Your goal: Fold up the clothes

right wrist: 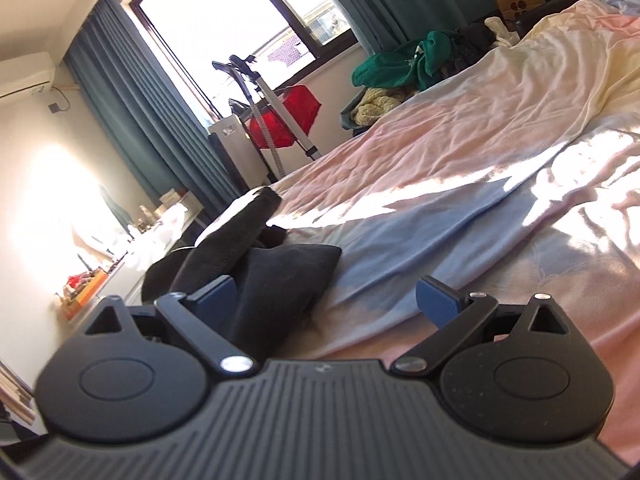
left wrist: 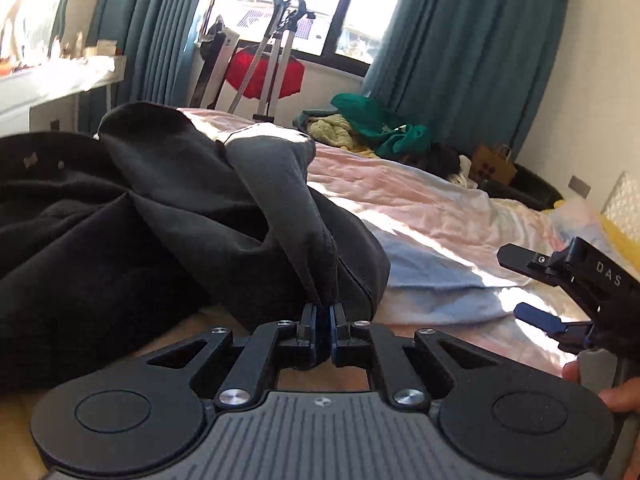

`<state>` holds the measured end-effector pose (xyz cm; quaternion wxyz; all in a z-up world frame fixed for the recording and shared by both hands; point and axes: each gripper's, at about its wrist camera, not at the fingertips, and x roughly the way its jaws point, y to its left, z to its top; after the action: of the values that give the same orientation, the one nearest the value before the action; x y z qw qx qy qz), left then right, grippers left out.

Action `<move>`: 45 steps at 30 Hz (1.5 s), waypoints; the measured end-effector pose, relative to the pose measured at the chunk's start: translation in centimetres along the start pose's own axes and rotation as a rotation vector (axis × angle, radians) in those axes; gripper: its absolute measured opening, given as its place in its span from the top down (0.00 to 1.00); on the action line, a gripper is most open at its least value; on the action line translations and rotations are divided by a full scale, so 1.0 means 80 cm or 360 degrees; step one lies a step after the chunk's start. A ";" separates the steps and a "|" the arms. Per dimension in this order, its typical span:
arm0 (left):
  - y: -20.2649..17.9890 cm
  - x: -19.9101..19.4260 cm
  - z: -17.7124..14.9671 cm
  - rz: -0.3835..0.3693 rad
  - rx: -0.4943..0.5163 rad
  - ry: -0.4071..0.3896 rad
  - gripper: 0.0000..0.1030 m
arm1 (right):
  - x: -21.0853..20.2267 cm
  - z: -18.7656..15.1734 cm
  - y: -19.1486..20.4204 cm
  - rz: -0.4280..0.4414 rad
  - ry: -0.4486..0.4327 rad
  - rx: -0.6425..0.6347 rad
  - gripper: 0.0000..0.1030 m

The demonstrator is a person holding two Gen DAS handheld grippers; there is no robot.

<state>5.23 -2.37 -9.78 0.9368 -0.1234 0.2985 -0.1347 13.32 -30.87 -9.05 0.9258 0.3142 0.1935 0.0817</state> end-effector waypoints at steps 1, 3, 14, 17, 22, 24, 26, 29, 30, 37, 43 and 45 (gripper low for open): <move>0.008 0.001 0.002 -0.0020 -0.0055 0.0007 0.93 | 0.001 0.001 0.002 0.0046 -0.0002 0.0011 0.11; 0.017 0.006 0.007 -0.0017 -0.0067 0.0002 0.93 | 0.007 0.000 0.005 0.0116 0.0024 0.0039 0.12; 0.042 0.025 0.003 -0.0124 0.0019 -0.0144 0.93 | 0.137 0.020 0.047 0.0145 0.0204 0.0101 0.12; 0.061 0.026 0.009 -0.0190 -0.0063 -0.0155 0.93 | 0.194 0.039 0.072 0.0144 0.0197 0.0106 0.13; 0.085 0.037 0.012 -0.0212 -0.0189 -0.0162 0.93 | 0.303 0.066 0.095 0.0005 0.0281 0.0230 0.21; 0.092 0.041 0.013 -0.0236 -0.0210 -0.0181 0.93 | 0.337 0.069 0.085 -0.0113 0.0362 0.0315 0.25; 0.097 0.043 0.013 -0.0271 -0.0235 -0.0209 0.94 | 0.369 0.072 0.073 -0.0209 0.0468 0.0394 0.36; 0.096 0.044 0.011 -0.0325 -0.0241 -0.0235 0.94 | 0.377 0.077 0.070 -0.0176 0.0412 0.0472 0.70; 0.095 0.044 0.010 -0.0340 -0.0235 -0.0242 0.94 | 0.375 0.081 0.077 -0.0166 0.0403 0.0432 0.88; 0.078 0.038 0.009 -0.0459 -0.0116 -0.0270 0.95 | 0.266 0.138 0.104 -0.0193 0.0120 0.0190 0.97; 0.039 0.013 0.000 -0.0482 -0.0055 -0.0243 0.95 | 0.183 0.167 0.068 -0.0111 0.0103 0.0241 0.97; 0.035 0.005 -0.002 -0.0423 -0.0060 -0.0252 0.95 | 0.180 0.156 0.059 -0.0069 0.0171 0.0278 0.95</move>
<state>6.00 0.09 -10.98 0.9288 -0.1895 0.2073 -0.2418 31.45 -30.07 -1.49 0.8848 0.3845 0.2560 0.0612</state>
